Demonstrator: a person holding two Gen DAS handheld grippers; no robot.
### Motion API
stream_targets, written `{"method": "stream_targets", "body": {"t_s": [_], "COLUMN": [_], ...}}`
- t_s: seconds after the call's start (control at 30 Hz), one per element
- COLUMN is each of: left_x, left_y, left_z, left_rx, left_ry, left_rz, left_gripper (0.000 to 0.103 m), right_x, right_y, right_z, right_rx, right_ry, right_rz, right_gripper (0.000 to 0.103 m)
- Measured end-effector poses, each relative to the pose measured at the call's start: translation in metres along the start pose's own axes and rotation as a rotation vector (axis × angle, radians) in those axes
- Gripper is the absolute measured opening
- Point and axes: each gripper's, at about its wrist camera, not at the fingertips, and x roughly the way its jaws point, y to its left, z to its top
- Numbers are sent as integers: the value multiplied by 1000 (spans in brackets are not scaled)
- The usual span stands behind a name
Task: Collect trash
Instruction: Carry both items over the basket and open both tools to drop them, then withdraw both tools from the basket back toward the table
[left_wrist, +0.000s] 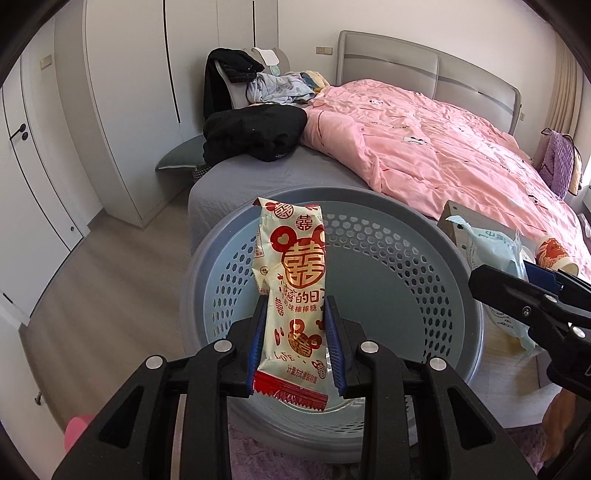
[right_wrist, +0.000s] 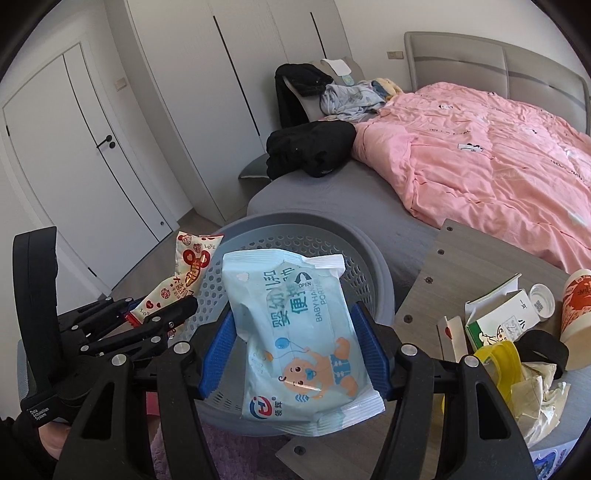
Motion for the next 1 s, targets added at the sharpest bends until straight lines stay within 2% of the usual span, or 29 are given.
{"method": "stream_targets", "body": {"t_s": [0.23,0.33,0.4,0.43,0.47,0.5,1.0], "left_x": [10,10,9,9,8,8,3], "left_y": [2,2,4,5,6,6,10], "left_z": [6,5,5,5,5,5,0], "left_rx": [-3,-10,-14,-16,-20,-25,-43], "left_ry": [9,10,7,4,2,-2,5], "left_rz": [-14,-15,-11,-8,-6,-2,31], "left_gripper": [29,32,44,49,58,63,69], "right_x": [13,15,12,11,9,8,6], "right_y": [1,1,2,2,2,1,2], "right_z": [8,10,11,11,12,12,6], "right_rx": [4,3,2,2,1,0,1], "right_ry": [10,5,-3,-9,-17,-26,-13], "right_rz": [-8,-12,-14,-15,-18,-21,-4], "right_gripper": [62,63,65,70,77,79,80]}}
